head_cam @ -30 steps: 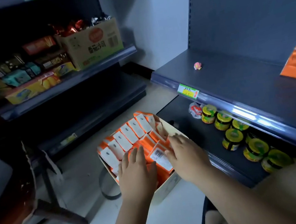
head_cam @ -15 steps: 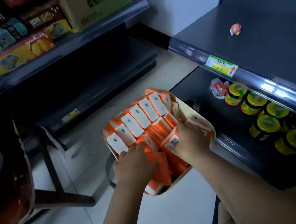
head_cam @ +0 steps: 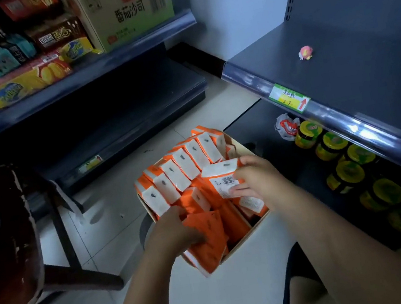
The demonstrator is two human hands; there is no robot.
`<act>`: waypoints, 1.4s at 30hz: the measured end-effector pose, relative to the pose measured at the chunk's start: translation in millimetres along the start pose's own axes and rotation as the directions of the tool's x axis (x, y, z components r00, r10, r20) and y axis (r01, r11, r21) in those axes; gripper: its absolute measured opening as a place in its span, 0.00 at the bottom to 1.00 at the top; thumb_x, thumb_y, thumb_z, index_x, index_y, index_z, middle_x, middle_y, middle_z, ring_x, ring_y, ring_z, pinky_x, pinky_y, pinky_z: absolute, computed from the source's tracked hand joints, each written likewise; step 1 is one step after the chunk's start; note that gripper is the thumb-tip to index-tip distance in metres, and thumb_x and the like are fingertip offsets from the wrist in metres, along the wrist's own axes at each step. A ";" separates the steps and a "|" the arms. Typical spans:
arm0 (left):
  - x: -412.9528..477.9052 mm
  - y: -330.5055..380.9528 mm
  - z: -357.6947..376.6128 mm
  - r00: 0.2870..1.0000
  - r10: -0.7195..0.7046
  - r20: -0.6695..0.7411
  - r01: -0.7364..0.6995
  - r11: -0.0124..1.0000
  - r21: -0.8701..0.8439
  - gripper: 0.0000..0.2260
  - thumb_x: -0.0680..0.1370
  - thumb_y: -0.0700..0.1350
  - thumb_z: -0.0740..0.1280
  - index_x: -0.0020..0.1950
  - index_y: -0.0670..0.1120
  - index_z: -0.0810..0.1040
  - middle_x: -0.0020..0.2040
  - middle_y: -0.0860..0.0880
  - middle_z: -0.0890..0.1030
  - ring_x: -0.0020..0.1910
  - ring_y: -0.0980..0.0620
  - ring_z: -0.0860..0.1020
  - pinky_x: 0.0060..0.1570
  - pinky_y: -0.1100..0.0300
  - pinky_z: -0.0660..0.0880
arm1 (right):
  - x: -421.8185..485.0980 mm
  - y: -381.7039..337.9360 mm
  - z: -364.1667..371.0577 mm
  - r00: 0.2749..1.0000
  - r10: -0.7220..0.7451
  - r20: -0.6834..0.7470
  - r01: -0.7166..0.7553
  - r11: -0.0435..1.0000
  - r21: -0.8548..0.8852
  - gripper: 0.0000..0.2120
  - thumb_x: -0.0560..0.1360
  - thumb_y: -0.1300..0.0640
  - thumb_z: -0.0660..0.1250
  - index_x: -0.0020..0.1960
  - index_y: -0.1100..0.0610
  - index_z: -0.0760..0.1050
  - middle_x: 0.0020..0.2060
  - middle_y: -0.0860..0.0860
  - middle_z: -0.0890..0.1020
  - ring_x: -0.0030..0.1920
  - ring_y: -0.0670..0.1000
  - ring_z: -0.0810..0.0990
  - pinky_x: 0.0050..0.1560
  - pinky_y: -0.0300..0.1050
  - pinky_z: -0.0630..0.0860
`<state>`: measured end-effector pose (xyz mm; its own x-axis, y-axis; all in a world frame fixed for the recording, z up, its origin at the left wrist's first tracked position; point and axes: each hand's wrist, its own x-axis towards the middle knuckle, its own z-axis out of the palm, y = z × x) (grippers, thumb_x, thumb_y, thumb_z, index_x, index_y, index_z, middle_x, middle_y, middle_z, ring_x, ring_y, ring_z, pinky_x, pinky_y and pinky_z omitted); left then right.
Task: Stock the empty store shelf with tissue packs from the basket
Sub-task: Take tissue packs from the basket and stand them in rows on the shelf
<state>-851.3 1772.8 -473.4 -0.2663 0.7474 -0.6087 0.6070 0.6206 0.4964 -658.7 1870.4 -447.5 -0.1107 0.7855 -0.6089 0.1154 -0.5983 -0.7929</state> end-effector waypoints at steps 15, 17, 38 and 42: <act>-83.6 108.6 -2.1 0.925 0.283 -0.255 -0.359 0.426 -0.830 0.14 0.74 0.35 0.76 0.59 0.41 0.82 0.51 0.37 0.87 0.44 0.43 0.87 0.41 0.54 0.84 | -106.5 -67.7 -102.1 0.826 -0.475 -0.304 0.536 0.828 0.163 0.56 0.64 0.71 0.70 0.81 0.35 0.50 0.67 0.46 0.75 0.57 0.48 0.83 0.62 0.60 0.79; -105.4 144.9 4.9 0.885 0.405 -0.228 -0.381 0.352 -0.855 0.14 0.74 0.31 0.73 0.58 0.40 0.82 0.47 0.39 0.87 0.40 0.45 0.87 0.37 0.55 0.83 | -128.7 -80.9 -147.2 0.825 -0.459 -0.330 0.539 0.814 0.217 0.55 0.64 0.75 0.67 0.82 0.40 0.52 0.55 0.54 0.81 0.49 0.57 0.84 0.58 0.62 0.78; -243.1 457.4 326.0 0.509 0.844 0.168 -0.547 0.468 -0.694 0.06 0.80 0.49 0.73 0.52 0.47 0.84 0.42 0.52 0.88 0.40 0.55 0.85 0.42 0.61 0.79 | -308.1 61.2 -531.8 0.485 -0.337 -0.807 0.590 0.807 0.017 0.10 0.78 0.66 0.71 0.56 0.55 0.81 0.49 0.53 0.86 0.47 0.50 0.84 0.45 0.45 0.82; -255.0 470.6 359.1 0.478 0.860 0.177 -0.543 0.448 -0.710 0.04 0.78 0.43 0.75 0.51 0.48 0.82 0.41 0.51 0.86 0.38 0.55 0.83 0.42 0.59 0.78 | -331.6 75.7 -581.7 0.450 -0.376 -0.810 0.525 0.845 -0.101 0.13 0.77 0.70 0.70 0.57 0.57 0.81 0.46 0.50 0.86 0.40 0.44 0.84 0.41 0.40 0.82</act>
<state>-228.9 1789.1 -306.8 0.5271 0.8494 0.0264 -0.1153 0.0407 0.9925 -39.0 1656.5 -291.4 0.7062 0.7067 0.0439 0.1391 -0.0777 -0.9872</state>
